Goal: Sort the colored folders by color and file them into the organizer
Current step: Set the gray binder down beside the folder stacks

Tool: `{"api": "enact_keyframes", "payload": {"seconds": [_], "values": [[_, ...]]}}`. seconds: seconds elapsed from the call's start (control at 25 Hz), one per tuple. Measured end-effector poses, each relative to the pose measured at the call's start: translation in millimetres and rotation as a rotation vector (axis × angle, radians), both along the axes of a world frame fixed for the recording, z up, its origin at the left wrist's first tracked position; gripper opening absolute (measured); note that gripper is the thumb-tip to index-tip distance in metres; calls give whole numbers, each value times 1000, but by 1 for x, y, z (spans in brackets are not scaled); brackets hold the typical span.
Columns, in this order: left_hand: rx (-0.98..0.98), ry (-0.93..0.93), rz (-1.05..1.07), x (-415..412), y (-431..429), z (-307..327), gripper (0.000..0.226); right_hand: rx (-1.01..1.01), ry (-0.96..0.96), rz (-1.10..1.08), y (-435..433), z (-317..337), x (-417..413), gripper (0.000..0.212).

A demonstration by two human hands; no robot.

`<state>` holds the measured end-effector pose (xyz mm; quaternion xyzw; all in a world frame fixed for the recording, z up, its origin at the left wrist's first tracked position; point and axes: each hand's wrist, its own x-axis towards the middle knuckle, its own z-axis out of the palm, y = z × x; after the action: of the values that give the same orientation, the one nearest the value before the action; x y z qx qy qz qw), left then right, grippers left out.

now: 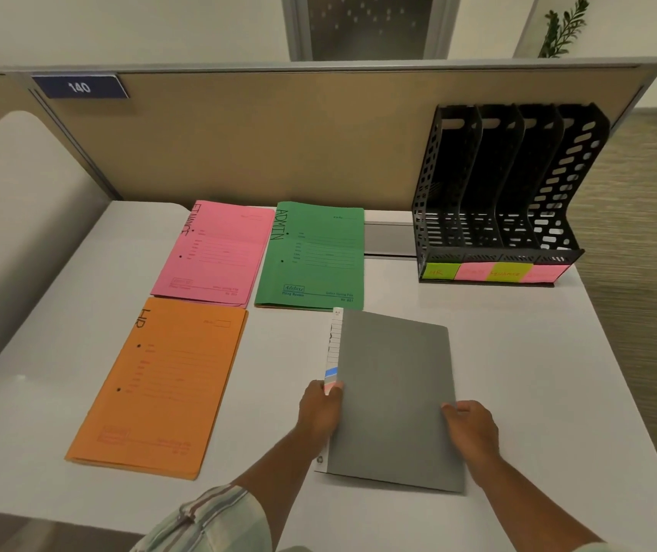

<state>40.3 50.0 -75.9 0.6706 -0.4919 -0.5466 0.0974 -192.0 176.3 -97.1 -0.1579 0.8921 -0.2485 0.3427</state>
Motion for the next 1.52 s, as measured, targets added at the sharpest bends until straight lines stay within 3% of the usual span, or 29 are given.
{"api": "enact_keyframes", "payload": {"seconds": [0.12, 0.32, 0.76, 1.0, 1.12, 1.28, 1.4, 1.52], "values": [[-1, 50, 19, 12, -4, 5, 25, -63, -24, -52, 1, -2, 14, 20], [-16, 81, -5, 50, -12, 12, 32, -124, -46, -87, -10, -1, 46, 25], [-158, 85, -16, 140, -55, 14, 22, -201, -98, -27, -58, 9, 135, 20], [-204, -26, -86, 156, -62, -1, 33, -123, -51, 123, -68, 6, 157, 39], [-197, -144, -154, 156, -62, -5, 54, -71, 22, 233, -71, 8, 162, 49], [-211, -260, -236, 157, -60, -9, 75, 32, 105, 306, -73, 11, 170, 45], [-298, -318, -335, 159, -60, -9, 84, 110, 186, 385, -74, 13, 175, 42], [-487, -446, -548, 161, -62, -11, 84, 180, 313, 491, -78, 15, 180, 57]]}}
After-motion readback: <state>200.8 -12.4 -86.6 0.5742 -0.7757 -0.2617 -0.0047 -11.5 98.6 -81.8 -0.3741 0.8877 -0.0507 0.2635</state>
